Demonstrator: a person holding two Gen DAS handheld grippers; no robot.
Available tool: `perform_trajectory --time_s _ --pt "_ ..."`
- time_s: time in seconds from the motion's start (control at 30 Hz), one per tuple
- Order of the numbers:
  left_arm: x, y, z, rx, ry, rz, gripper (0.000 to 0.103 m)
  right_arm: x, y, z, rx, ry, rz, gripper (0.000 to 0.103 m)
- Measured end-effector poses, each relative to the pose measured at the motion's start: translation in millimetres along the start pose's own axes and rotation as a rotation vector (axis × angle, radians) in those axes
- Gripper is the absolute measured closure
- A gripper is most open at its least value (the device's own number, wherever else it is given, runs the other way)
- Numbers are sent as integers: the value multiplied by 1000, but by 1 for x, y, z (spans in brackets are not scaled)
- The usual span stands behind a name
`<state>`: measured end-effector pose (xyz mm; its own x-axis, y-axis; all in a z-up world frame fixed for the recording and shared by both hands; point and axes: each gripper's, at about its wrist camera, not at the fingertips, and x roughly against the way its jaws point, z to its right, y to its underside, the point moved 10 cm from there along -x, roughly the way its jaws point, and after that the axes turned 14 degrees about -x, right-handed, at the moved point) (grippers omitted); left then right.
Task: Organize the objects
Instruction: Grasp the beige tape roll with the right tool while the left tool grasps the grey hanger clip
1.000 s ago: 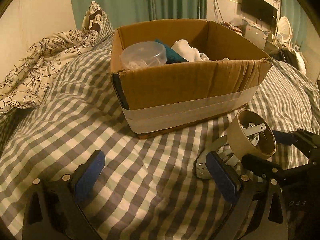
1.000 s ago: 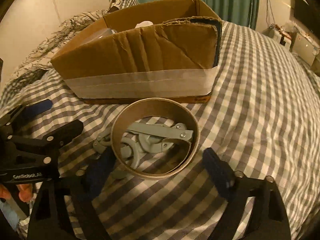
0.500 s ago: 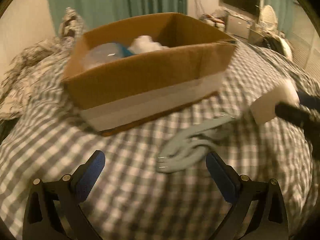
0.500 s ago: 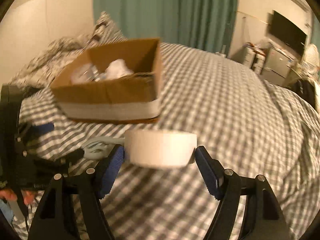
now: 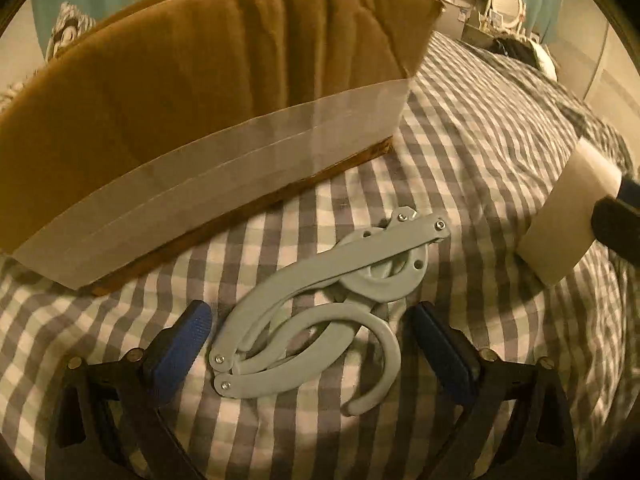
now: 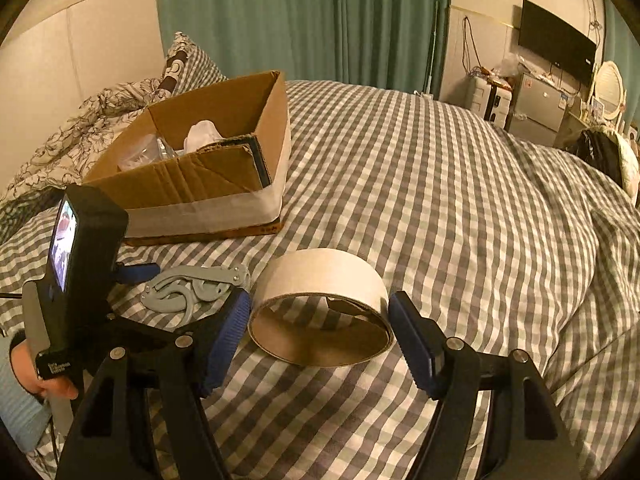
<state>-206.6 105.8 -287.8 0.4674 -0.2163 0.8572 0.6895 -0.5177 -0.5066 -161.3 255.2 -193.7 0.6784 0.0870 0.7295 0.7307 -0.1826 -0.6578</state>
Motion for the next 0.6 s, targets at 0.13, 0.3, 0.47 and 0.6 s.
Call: perform_trajectory --time_s 0.13,0.3,0.47,0.6 --pt "8 2 1 -14 -27 -8 20 -3 2 1 -9 2 -10 31" --pt "18 10 3 -16 -44 -22 20 -6 9 2 -17 14 -18 29" --pt "36 19 2 4 -45 -20 20 -11 12 4 -10 51 -6 25" --pt "52 20 1 17 -49 -5 20 -11 10 5 -18 63 -5 27"
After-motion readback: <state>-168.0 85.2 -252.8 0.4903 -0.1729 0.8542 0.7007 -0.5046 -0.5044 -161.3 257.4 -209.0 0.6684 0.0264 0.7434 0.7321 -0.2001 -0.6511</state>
